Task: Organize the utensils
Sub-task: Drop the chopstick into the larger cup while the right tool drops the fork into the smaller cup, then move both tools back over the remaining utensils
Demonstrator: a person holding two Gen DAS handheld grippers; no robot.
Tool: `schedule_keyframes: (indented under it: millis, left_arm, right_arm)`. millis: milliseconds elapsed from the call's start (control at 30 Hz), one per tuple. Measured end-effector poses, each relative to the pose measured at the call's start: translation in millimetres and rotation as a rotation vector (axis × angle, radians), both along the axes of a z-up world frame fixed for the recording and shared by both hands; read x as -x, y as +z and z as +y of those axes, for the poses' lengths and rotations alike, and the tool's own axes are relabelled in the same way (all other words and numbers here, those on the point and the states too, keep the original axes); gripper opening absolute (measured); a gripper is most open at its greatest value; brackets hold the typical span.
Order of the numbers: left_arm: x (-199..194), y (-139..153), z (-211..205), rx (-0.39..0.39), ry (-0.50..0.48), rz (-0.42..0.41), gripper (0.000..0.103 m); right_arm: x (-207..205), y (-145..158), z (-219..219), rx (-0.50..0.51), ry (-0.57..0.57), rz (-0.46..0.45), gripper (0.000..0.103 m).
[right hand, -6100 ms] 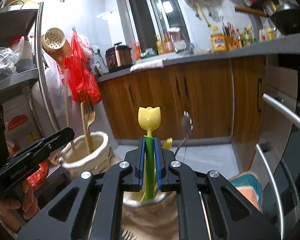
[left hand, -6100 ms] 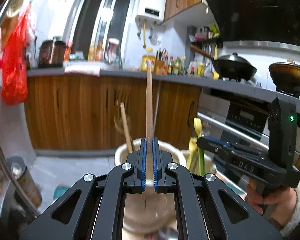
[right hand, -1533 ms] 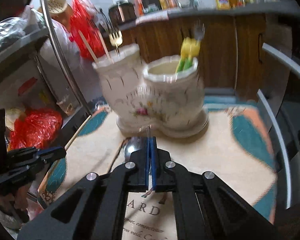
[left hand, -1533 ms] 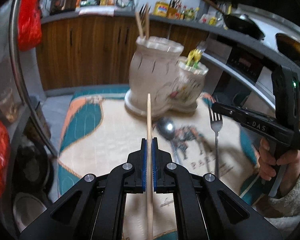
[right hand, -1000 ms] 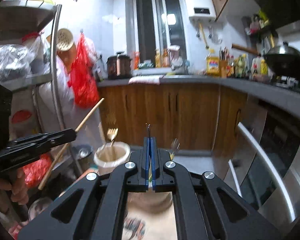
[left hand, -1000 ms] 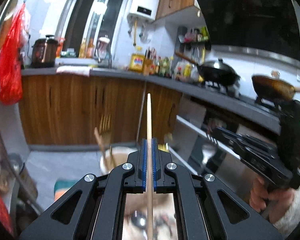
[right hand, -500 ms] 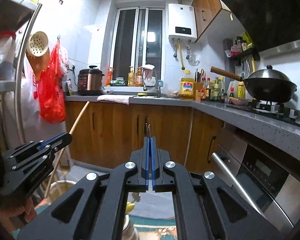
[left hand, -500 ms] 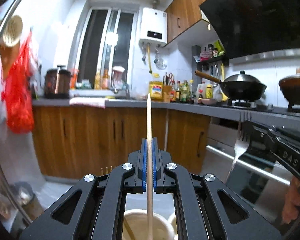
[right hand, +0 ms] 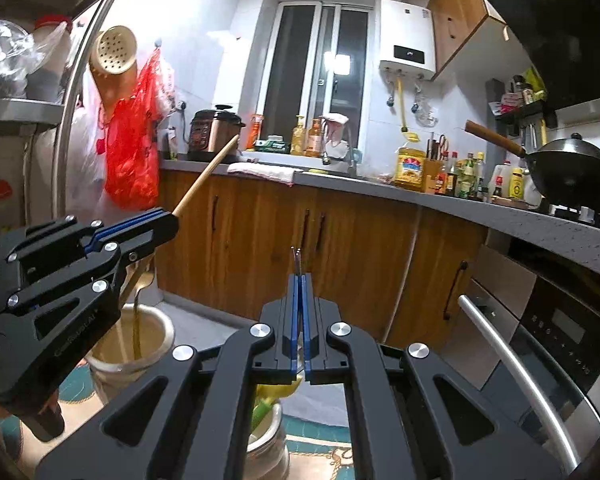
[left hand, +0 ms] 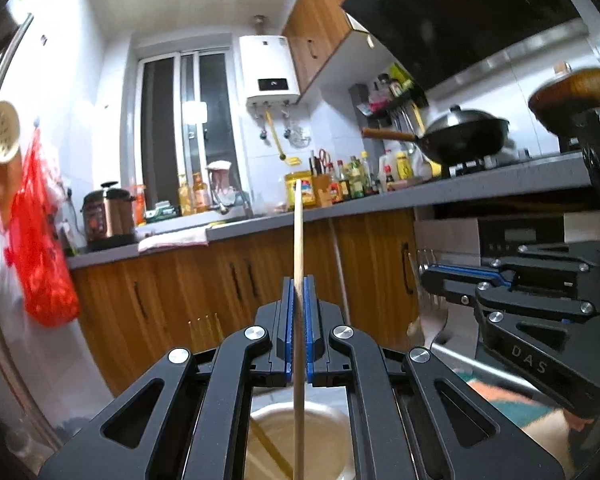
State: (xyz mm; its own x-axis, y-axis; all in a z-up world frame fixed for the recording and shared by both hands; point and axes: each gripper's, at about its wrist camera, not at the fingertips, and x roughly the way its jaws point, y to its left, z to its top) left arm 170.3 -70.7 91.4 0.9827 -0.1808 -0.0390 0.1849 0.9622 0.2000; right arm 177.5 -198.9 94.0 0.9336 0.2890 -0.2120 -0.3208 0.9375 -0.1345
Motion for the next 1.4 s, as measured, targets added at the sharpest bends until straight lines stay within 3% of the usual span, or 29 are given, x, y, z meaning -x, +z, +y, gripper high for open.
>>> schedule_keyframes:
  millis: [67, 200, 333, 367, 500, 833, 900, 967, 1067, 1400]
  left_arm:
    - [0, -1, 3, 0.002, 0.006, 0.013, 0.007]
    - [1, -2, 14, 0.033, 0.037, 0.024, 0.034]
    - [8, 3, 21, 0.055, 0.042, 0.022, 0.043]
    - [10, 5, 22, 0.054, 0.041, 0.019, 0.049]
    - [22, 11, 25, 0.022, 0.053, 0.025, 0.062]
    - [60, 19, 59, 0.087, 0.096, 0.159, 0.077]
    - [67, 19, 66, 0.091, 0.112, 0.192, 0.078]
    - [73, 19, 71, 0.100, 0.116, 0.215, 0.079]
    - [85, 19, 79, 0.107, 0.136, 0.248, 0.080]
    - [119, -6, 94, 0.115, 0.170, 0.384, 0.083]
  right_arm:
    - [0, -2, 2, 0.001, 0.006, 0.009, 0.002]
    - [0, -3, 2, -0.003, 0.010, 0.027, 0.002]
    - [-4, -4, -3, -0.029, 0.009, 0.063, 0.002]
    - [-6, -4, -4, -0.035, 0.010, 0.076, 0.002]
    - [-14, -10, -5, -0.049, 0.014, 0.138, 0.002]
    - [-18, -17, -3, -0.062, -0.002, 0.214, 0.004]
    - [-18, -17, -4, -0.064, -0.006, 0.225, 0.012]
    - [-14, -15, -5, -0.072, -0.006, 0.227, 0.032]
    - [-6, -10, -8, -0.078, -0.019, 0.228, 0.044]
    - [50, -3, -28, -0.113, -0.079, 0.227, 0.071]
